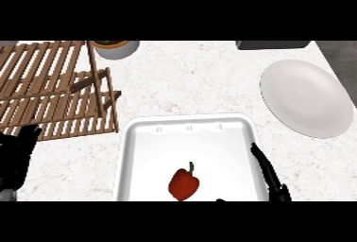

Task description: Pick the bell pepper from the tray and place it in the plate

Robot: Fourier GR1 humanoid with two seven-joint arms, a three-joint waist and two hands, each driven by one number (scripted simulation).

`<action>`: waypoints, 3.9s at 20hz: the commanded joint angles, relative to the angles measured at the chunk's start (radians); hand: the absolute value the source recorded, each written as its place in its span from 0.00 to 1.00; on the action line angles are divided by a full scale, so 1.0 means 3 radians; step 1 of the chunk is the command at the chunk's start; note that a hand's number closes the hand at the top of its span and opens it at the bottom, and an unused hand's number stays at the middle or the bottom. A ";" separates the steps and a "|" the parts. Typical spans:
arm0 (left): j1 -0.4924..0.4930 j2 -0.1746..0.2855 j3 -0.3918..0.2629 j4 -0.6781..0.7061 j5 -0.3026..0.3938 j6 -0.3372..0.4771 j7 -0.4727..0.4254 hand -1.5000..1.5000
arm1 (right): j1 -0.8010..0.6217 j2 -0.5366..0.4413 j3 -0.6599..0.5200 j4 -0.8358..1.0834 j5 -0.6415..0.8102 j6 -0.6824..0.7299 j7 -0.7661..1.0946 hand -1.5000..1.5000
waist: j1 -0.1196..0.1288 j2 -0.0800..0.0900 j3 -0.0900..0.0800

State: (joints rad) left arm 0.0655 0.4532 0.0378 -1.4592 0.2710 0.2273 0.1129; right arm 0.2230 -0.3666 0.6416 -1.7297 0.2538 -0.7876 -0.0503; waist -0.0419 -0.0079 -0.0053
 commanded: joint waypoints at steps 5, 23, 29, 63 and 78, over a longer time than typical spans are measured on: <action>-0.0401 -0.0028 -0.0319 -0.0162 -0.0039 -0.0262 0.0148 0.50 | 0.0254 -0.0151 0.0375 -0.0382 0.1040 0.0013 0.1007 0.00 | 0.0018 0.0023 -0.0002; -0.0692 -0.0198 -0.0394 0.0044 -0.0136 -0.0248 0.0128 0.50 | -0.0387 0.0503 0.0677 -0.0480 0.2203 0.1889 0.3430 0.00 | 0.0117 0.0029 0.0010; -0.0801 -0.0279 -0.0472 0.0117 -0.0234 -0.0194 0.0224 0.50 | -0.0697 0.0795 0.0596 -0.0473 0.2104 0.2372 0.3766 0.00 | 0.0117 0.0030 0.0016; -0.0683 -0.0478 -0.0327 0.0086 -0.0446 -0.0398 0.0143 0.50 | -0.1330 0.0935 0.0421 0.0730 0.1569 0.2653 0.2529 1.00 | 0.0179 0.0028 0.0022; -0.0654 -0.0473 -0.0237 0.0034 -0.0413 -0.0369 0.0175 0.50 | -0.1290 -0.0442 -0.0483 -0.0468 0.1642 0.1919 0.0771 1.00 | 0.0063 -0.0002 0.0026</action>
State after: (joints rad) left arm -0.1075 0.2996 -0.0375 -1.3932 0.1441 0.1235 0.1598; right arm -0.1883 -0.4656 0.6024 -1.8080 0.7204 -0.0806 0.2264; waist -0.0134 -0.0024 -0.0048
